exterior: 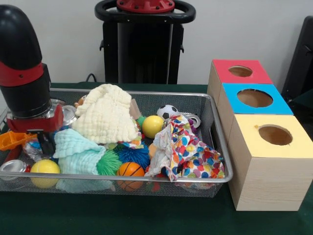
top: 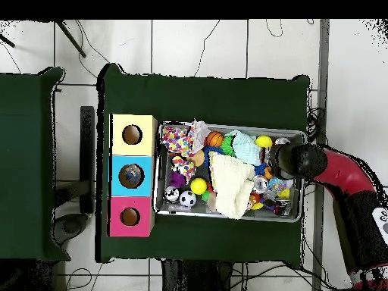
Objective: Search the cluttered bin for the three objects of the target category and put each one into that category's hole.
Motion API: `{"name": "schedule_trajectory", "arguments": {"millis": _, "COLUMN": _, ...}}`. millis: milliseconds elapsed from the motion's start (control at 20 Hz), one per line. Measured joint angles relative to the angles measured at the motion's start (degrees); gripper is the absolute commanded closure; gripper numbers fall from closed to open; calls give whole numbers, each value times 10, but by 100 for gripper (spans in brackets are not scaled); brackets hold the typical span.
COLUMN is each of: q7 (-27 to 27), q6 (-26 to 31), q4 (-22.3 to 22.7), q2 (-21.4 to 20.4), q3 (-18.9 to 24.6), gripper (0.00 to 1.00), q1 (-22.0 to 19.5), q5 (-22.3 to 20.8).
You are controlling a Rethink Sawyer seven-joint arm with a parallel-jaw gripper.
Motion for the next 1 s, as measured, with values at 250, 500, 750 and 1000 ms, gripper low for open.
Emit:
{"name": "schedule_trajectory", "arguments": {"millis": 250, "q7": 0, "q6": 0, "q4": 25, "q2": -14, "q3": 0, "gripper": 100, "q1": 0, "q5": 0}}
{"name": "schedule_trajectory", "arguments": {"millis": 500, "q7": 0, "q6": 0, "q4": 53, "q2": -32, "q3": 0, "gripper": 100, "q1": 0, "q5": 0}}
{"name": "schedule_trajectory", "arguments": {"millis": 750, "q7": 0, "q6": 0, "q4": 72, "q2": -49, "q3": 1, "gripper": 100, "q1": 0, "q5": 0}}
{"name": "schedule_trajectory", "arguments": {"millis": 1000, "q7": 0, "q6": 0, "q4": 85, "q2": -54, "q3": 1, "gripper": 0, "q1": 0, "q5": 0}}
